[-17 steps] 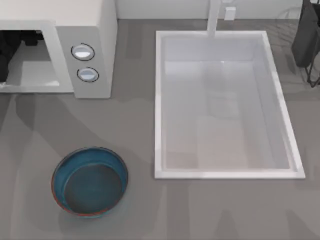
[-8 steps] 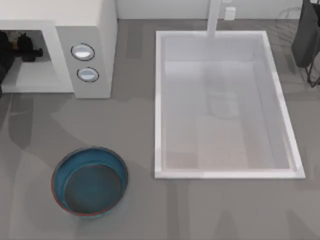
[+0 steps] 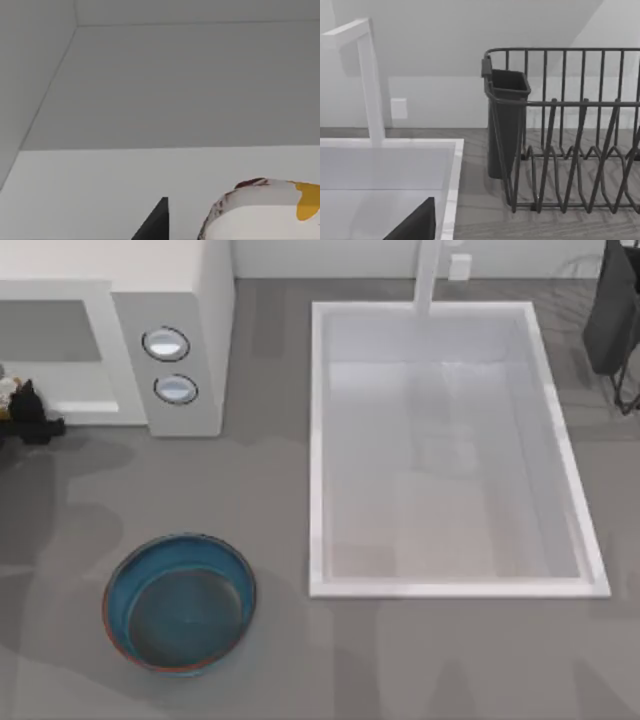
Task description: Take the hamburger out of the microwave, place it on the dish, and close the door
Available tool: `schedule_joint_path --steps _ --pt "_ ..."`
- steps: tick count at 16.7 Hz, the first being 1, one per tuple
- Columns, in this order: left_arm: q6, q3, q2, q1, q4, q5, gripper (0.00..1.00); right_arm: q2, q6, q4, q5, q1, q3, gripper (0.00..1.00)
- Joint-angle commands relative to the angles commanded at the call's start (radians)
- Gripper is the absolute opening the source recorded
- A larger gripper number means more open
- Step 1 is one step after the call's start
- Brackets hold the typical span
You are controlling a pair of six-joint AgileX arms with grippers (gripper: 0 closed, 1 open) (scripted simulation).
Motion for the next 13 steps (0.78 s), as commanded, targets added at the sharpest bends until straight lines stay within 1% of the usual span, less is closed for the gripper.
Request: schedule_joint_path --steps 3,9,11,13 --pt "0.003 -0.095 -0.047 0.01 0.066 0.01 0.0 0.0 0.0 0.0 0.0 0.0 0.0 1.0" --pt "0.005 -0.102 -0.054 0.006 0.07 0.008 0.0 0.0 0.0 0.0 0.0 0.0 0.0 1.0" --pt "0.005 -0.1 -0.091 0.005 0.034 0.008 0.0 0.0 0.0 0.0 0.0 0.0 0.0 1.0" --pt "0.005 -0.098 -0.167 0.005 -0.044 0.006 0.0 0.0 0.0 0.0 0.0 0.0 0.0 1.0"
